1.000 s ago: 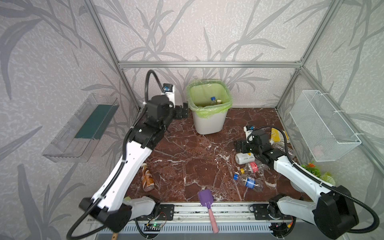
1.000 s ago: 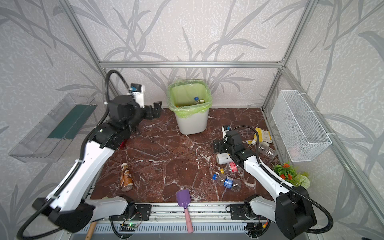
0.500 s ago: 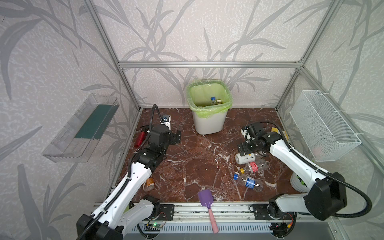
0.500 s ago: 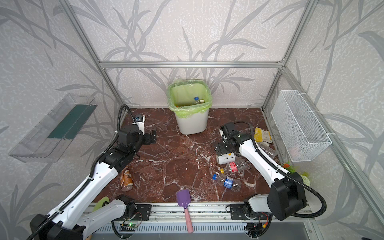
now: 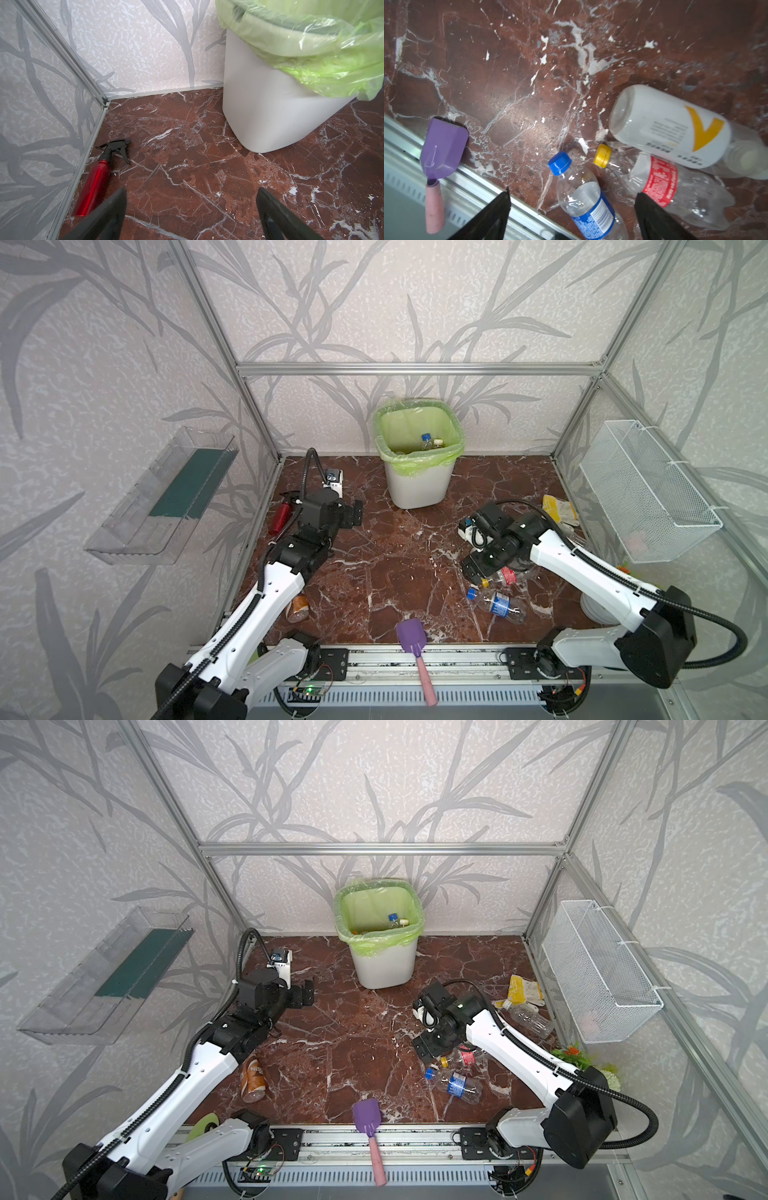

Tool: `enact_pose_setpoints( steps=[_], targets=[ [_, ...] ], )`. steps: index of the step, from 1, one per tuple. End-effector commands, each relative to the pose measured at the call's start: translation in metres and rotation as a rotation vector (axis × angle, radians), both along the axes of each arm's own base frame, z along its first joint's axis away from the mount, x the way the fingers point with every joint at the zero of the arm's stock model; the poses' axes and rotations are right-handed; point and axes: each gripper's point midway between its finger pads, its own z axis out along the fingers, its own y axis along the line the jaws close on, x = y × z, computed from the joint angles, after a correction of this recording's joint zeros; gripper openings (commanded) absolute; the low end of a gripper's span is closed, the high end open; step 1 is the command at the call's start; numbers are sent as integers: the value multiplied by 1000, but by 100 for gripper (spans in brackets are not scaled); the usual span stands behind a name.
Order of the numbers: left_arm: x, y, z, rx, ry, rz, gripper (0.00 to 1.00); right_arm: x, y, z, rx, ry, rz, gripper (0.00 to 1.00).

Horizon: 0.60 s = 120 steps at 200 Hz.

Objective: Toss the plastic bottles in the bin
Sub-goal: 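Withdraw the left arm while the right gripper moves to the blue-cap bottle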

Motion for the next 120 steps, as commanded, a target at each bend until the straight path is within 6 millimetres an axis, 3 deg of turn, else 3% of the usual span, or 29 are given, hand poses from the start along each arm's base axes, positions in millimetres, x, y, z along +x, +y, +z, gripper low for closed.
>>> enact_pose_setpoints(
  steps=[1,44,78,120],
  targets=[
    [1,3,11,1,-37,3,96,-23,-6,-12,-75,90,-82,92],
    [2,-1,7,-23,-28,-11,96,-40,-18,-7,8,-11,-225,92],
    [4,-2,4,-30,-17,-13,96,-57,-35,-24,0,7,-285,92],
    [3,0,4,-24,-18,-6,95,-53,-37,-44,-28,2,-306,92]
  ],
)
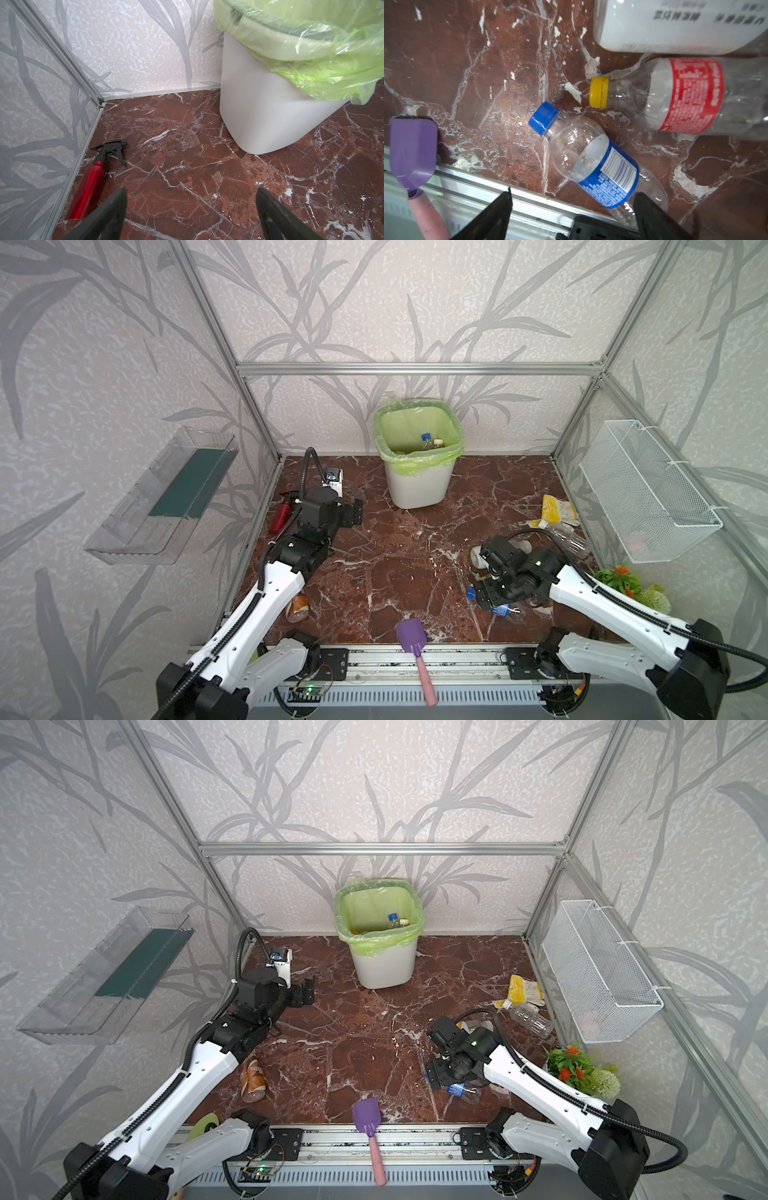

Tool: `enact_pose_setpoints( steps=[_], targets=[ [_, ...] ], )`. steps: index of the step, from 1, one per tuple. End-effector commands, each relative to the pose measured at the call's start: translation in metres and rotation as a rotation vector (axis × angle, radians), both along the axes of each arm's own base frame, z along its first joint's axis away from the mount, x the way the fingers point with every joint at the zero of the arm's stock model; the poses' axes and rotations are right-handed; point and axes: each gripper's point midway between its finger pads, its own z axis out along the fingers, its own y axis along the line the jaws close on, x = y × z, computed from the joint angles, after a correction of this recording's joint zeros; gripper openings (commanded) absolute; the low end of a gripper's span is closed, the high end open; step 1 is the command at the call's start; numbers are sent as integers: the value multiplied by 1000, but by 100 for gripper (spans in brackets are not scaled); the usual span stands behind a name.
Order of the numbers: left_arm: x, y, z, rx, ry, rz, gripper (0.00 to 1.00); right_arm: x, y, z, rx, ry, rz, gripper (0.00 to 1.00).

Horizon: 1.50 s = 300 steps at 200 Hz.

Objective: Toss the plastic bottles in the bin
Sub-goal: 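Withdraw the left arm while the right gripper moves to the blue-cap bottle, then lower the right gripper onto the blue-cap bottle near the table edge and close it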

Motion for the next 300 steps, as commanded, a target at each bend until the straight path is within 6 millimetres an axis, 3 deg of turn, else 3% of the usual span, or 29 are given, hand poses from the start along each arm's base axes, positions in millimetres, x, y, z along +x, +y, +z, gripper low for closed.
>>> enact_pose_setpoints(
  steps=[1,91,143,211,262,300],
  targets=[
    [1,1,4,-2,-15,4,95,8,0,-7,-12,-22,-42,92],
    [2,2,3,-2,-12,3,95,-8,15,-36,79,44,-24,92],
    [2,2,3,-3,-12,4,95,-24,26,-51,6,89,56,90],
    [0,3,6,-5,-19,6,95,-28,25,-59,-27,105,51,82],
    [0,4,7,-5,-22,8,95,-19,32,-59,-34,87,73,66],
    [-1,4,9,-4,-26,9,95,9,72,-45,13,45,162,57]
  ],
)
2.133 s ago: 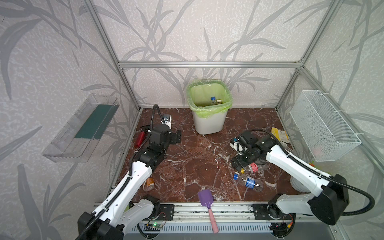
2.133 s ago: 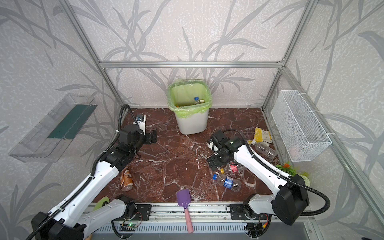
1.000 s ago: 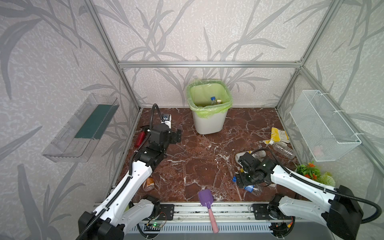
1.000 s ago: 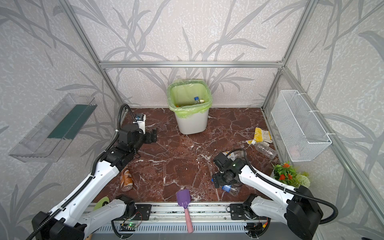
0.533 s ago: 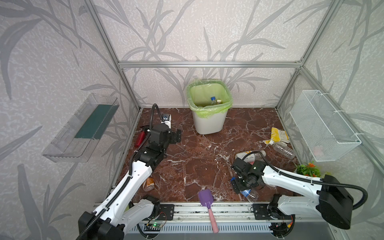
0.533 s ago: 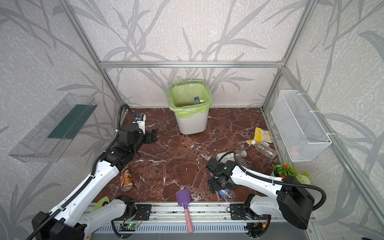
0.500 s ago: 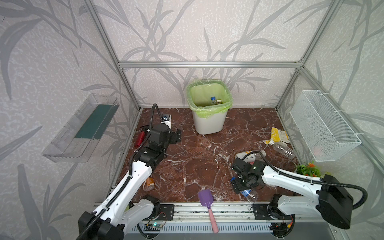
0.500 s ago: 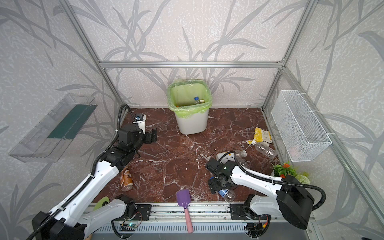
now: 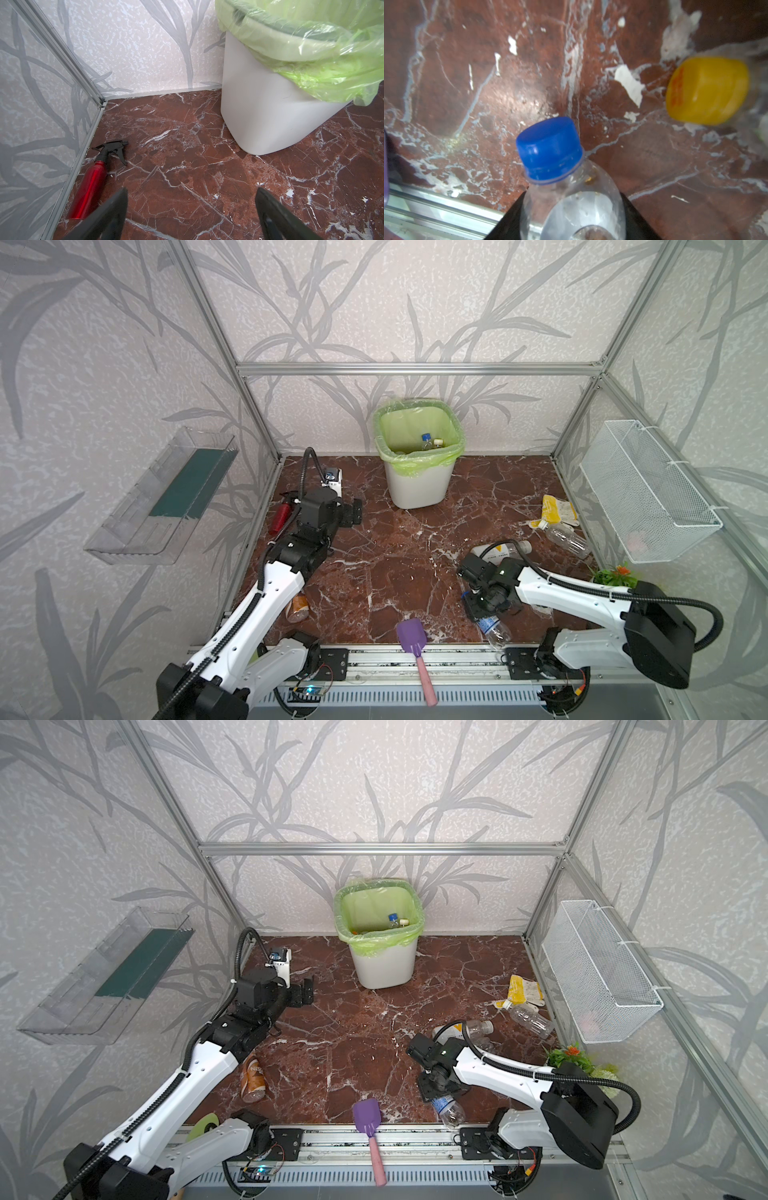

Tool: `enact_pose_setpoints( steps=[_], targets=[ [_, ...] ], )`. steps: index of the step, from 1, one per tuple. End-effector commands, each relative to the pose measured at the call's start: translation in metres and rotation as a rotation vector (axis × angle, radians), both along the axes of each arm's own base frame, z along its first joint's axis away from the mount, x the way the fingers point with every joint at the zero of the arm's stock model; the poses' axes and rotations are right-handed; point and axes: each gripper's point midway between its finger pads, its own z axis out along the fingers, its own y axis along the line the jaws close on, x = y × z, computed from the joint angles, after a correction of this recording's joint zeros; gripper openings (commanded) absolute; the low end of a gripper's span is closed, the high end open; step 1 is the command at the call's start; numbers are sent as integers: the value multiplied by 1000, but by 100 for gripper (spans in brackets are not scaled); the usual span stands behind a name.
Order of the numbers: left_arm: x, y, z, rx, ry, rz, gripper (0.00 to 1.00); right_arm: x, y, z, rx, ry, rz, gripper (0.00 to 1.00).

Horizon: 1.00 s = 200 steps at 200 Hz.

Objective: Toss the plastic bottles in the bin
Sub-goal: 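Lower the right gripper onto the blue-cap bottle near the table edge and close it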

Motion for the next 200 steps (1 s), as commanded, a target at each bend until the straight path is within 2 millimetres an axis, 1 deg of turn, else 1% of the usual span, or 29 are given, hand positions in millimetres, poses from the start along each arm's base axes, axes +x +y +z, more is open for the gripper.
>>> enact_pose_setpoints(
  steps=[1,12,27,44,49,53,60,68,88,99,117,136,149,182,200],
  targets=[
    [-1,2,8,-3,-25,4,95,23,31,12,49,-53,74,57],
    [-2,4,10,-3,-31,8,95,35,46,15,66,-73,99,55],
    [-2,4,11,-5,-33,9,95,51,69,14,89,-82,135,54],
    [-2,6,11,-3,-33,14,95,66,93,6,97,-71,158,52],
    [-2,6,12,-2,-37,16,95,72,100,8,105,-81,163,52],
    [-2,7,12,-1,-38,20,95,75,103,1,92,-72,165,52],
    [-2,7,12,-1,-37,20,95,82,110,-1,86,-78,170,52],
    [-2,8,11,1,-35,23,95,88,118,-2,88,-83,176,55],
    [-1,9,10,0,-31,27,95,97,130,-3,92,-83,198,71],
    [-1,9,9,-3,-28,26,95,98,130,-4,84,-82,209,78],
    [1,8,8,-9,-22,24,95,97,125,-7,72,-78,212,82],
    [3,6,3,-27,-9,19,95,93,119,-10,73,-67,215,82],
    [5,2,-1,-48,7,6,95,90,114,-12,62,-62,222,81],
    [9,-6,-10,-85,37,-11,94,84,95,-18,0,-59,227,81],
    [10,-7,-12,-89,43,-11,94,85,93,-17,1,-79,223,80]
  ],
)
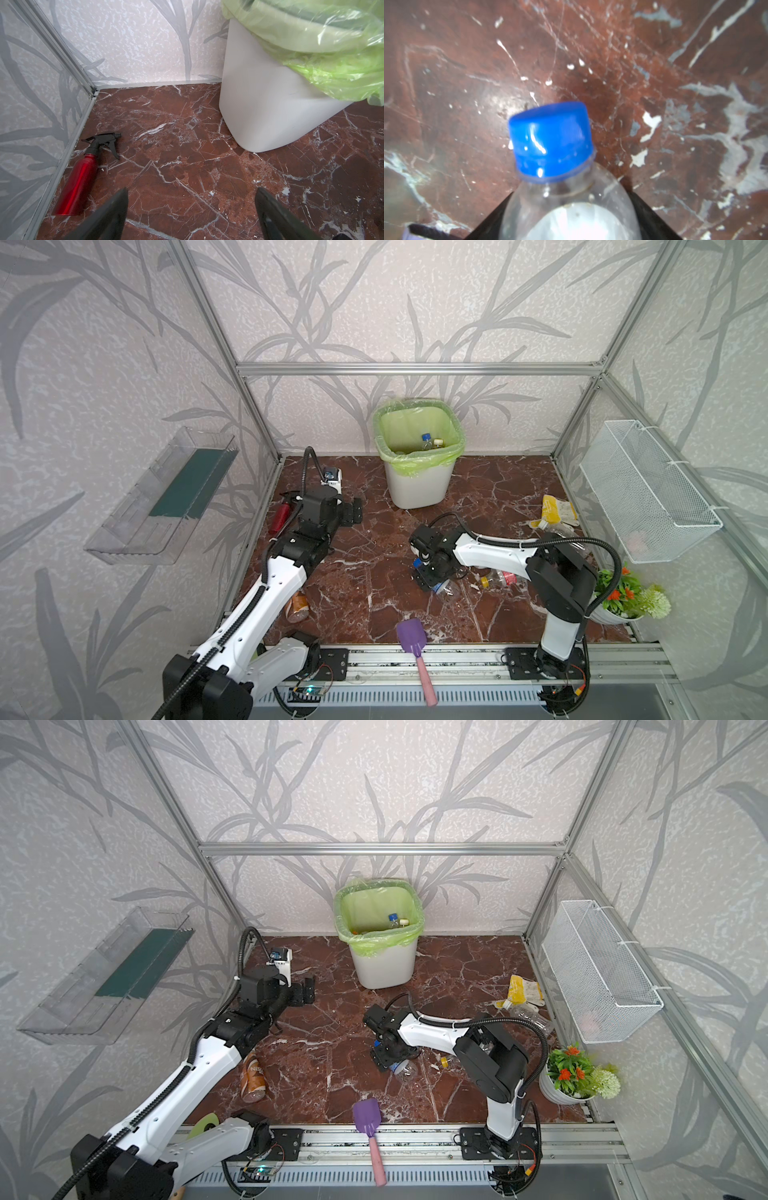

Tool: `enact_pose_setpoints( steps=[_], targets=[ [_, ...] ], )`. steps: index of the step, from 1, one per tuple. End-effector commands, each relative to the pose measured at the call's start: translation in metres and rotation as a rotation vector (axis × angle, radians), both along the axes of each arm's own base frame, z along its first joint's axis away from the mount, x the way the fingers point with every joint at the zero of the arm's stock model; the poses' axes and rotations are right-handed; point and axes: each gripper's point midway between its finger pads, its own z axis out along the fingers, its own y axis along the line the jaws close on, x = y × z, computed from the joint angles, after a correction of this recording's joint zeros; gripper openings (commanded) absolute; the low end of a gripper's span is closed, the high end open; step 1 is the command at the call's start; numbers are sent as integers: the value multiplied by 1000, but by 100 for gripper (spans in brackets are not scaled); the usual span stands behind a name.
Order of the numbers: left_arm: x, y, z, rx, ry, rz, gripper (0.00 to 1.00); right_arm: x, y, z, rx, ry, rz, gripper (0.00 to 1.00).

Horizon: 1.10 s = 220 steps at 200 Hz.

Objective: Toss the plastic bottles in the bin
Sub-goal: 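Lower the right gripper onto the blue-cap bottle near the table edge and close it, then lift the blue-cap bottle with the right gripper and release it over the bin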

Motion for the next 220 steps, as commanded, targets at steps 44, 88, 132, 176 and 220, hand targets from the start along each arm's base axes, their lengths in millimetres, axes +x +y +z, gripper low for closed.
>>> enact_pose_setpoints(
  steps=[44,88,132,176,220],
  targets=[
    [4,-4,0,-39,1,-5,94,-4,-17,5,-31,-26,-7,66],
    [5,-6,-1,-45,7,-12,93,5,-14,27,16,-98,-27,56],
    [4,-5,-1,-44,5,-8,93,32,-17,85,136,-277,-84,54],
    [5,-5,-2,-49,5,-6,93,59,-47,176,256,-630,-121,53],
    [5,-5,-3,-54,1,-4,93,48,-97,271,391,-1036,-156,53]
  ],
)
